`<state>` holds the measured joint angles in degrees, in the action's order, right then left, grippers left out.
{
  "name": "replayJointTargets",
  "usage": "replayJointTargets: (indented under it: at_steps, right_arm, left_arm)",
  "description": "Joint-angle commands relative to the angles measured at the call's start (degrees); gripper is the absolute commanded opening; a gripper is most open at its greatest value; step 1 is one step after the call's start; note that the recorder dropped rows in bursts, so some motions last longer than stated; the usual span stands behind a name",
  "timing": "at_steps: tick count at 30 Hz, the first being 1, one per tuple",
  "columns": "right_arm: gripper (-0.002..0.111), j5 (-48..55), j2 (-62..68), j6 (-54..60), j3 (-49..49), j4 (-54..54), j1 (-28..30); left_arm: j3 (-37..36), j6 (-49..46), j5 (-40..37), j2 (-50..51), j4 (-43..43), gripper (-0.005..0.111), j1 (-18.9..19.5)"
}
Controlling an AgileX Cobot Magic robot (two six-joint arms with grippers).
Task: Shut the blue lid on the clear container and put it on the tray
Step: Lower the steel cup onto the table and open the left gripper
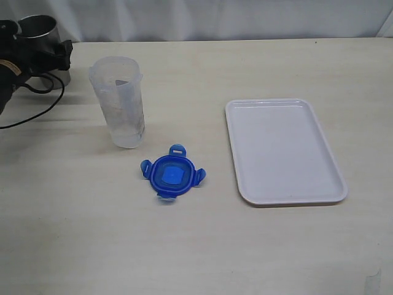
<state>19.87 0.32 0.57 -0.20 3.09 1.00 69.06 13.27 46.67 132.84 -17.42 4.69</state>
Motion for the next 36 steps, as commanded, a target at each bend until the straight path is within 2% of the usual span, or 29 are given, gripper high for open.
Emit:
replayJointTargets:
  at_steps: [1,7,14,23,30,36]
  right_arm:
    - [0.004,-0.1,-0.3,0.2,0.2,0.2,0.2]
    - [0.004,-0.1,-0.3,0.2,0.2,0.2,0.2]
    - [0.004,-0.1,-0.3,0.2,0.2,0.2,0.2]
    - [0.004,-0.1,-0.3,0.2,0.2,0.2,0.2]
    - [0.004,-0.1,-0.3,0.2,0.2,0.2,0.2]
    - [0.004,-0.1,-0.3,0.2,0.2,0.2,0.2]
  left_arm:
    - [0.3,-0.4,-3.9,-0.3,-0.1,0.104,0.2]
    - [0.1,-0.4,-4.4,-0.3,-0.1,0.104,0.2]
    - [-5.0,-0.6,1.9,-1.7,0.6,0.104,0.8]
    - [-9.6,-1.3,2.4,-2.6,2.1,0.104,0.9]
    - [-16.2,-2.9,6.4,-5.7,4.0,0.104,0.9]
    - [-21.7,-3.3,6.0,-12.0,5.3,0.104,0.9]
